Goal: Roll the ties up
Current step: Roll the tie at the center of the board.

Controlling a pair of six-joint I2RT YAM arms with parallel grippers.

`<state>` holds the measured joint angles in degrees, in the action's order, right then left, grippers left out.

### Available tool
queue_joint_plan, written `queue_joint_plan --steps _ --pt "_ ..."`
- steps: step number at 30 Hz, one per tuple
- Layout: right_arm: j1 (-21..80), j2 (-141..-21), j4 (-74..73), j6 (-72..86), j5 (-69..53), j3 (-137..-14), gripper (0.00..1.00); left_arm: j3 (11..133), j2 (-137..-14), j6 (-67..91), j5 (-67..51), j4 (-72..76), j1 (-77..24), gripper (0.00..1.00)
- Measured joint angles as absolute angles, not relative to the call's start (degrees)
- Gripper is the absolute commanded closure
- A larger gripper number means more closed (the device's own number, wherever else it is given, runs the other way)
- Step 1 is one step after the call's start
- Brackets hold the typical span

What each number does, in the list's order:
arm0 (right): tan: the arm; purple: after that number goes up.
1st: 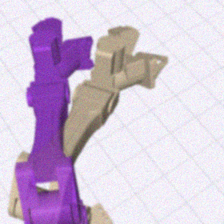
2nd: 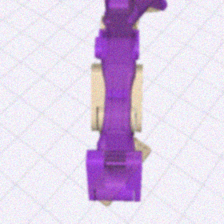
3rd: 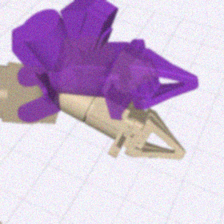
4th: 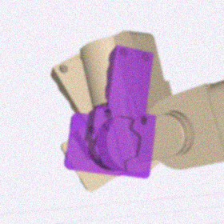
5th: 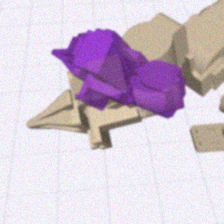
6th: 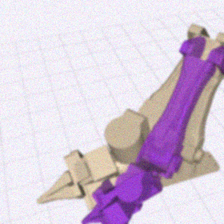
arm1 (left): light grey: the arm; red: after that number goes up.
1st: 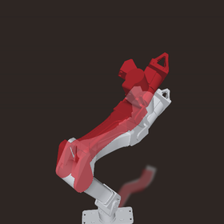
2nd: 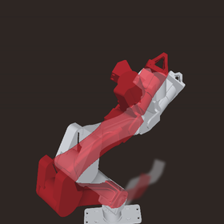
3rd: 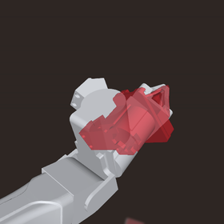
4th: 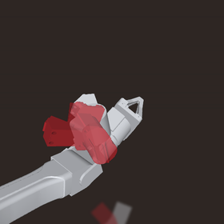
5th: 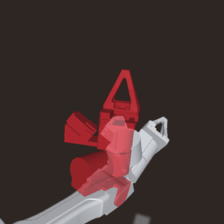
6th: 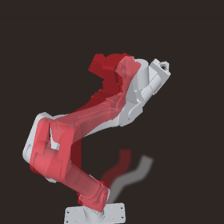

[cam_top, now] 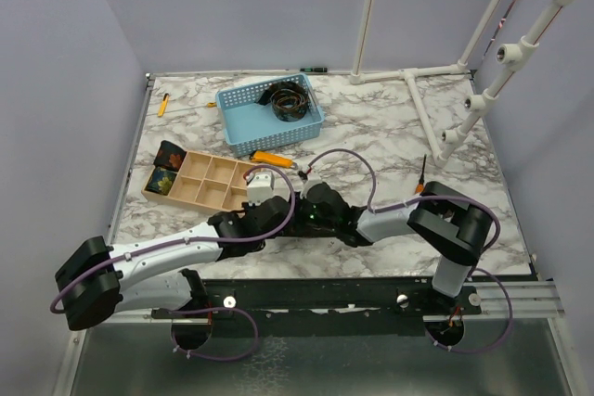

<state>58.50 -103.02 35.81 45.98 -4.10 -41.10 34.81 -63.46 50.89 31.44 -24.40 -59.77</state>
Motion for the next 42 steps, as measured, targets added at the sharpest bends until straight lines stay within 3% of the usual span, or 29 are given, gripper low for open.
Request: queue_joint_plan --steps 21,28,38,42 --pt "58.8 -73.0 12.4 48.1 17.3 -24.0 0.88 44.1 -82.3 49.9 36.9 -27.3 -67.7 1.0" --pt "58.8 -67.7 9.5 50.2 18.7 -19.6 0.89 47.4 -88.4 50.2 37.4 -27.6 -69.3 0.61" --pt "58.8 -66.6 8.8 50.8 18.8 -19.5 0.88 48.5 -89.1 50.5 37.0 -27.6 -69.5 0.36" --pt "58.8 -66.6 8.8 50.7 18.6 -19.5 0.8 48.6 -87.3 50.5 35.9 -27.7 -69.5 0.26"
